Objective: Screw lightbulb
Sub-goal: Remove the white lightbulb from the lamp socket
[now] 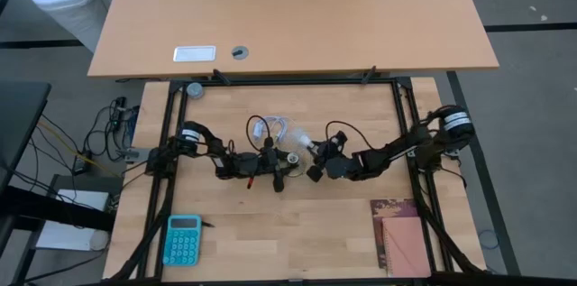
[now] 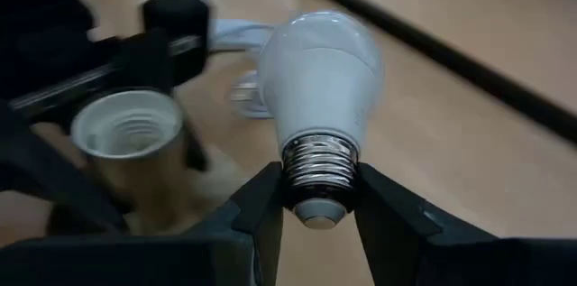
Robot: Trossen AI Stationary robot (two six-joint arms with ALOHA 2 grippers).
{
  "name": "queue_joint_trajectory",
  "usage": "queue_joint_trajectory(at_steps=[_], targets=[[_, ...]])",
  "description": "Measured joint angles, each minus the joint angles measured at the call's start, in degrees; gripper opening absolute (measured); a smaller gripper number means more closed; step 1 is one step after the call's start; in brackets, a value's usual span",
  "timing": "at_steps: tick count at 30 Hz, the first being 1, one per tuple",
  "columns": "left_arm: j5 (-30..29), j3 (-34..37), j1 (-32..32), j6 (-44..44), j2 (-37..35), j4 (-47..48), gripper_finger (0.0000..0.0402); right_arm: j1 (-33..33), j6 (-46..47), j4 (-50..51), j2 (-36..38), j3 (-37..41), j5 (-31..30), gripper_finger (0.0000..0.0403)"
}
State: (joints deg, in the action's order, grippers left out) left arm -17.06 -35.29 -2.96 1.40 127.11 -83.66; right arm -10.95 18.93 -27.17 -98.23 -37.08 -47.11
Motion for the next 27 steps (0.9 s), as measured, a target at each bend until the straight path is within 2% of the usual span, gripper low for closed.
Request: queue_joint_trajectory(at_steps=[5,9,12,14,27], targets=[[-0.02,0.0,0.0,0.05,0.0,-0.04,0.0193,-4.15,9.88,17.1,7.31,0.27,-11.15,0.0123],[-0.02,0.0,0.0,0.09,0.0,-0.04,0.0193,-8.0,28.64,29.13,12.44,5.63,-16.92,0.0124],[-0.02,0.0,0.0,0.15,0.0,-0.1,0.0193,-11.56,42.84,30.74,14.68,11.46,-19.24,0.0124],[-0.02,0.02,0.0,0.23,0.0,-0.35,0.0193,-13.72,48.61,30.37,14.75,14.03,-19.25,0.0123],[0.52,-0.09,-0.09,-1.04,-0.04,-0.03,0.0193,-22.83,67.21,34.14,4.29,15.56,-24.26,0.0123]])
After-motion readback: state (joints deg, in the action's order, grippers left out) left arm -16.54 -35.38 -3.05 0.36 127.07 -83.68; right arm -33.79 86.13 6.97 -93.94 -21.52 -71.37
